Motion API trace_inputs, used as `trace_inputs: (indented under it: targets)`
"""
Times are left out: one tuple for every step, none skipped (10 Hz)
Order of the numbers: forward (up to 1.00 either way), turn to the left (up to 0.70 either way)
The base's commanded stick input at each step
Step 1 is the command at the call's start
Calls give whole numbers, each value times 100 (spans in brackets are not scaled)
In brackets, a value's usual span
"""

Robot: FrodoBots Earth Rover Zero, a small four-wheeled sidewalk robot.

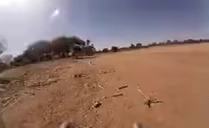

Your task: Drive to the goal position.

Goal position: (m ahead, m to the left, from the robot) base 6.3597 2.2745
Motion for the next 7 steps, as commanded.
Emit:
trace_inputs:
  targets:
    - [70, 20]
    - [70, 7]
    - [70, 0]
    - [70, 0]
    - [70, 0]
    - [70, 0]
    - [70, 0]
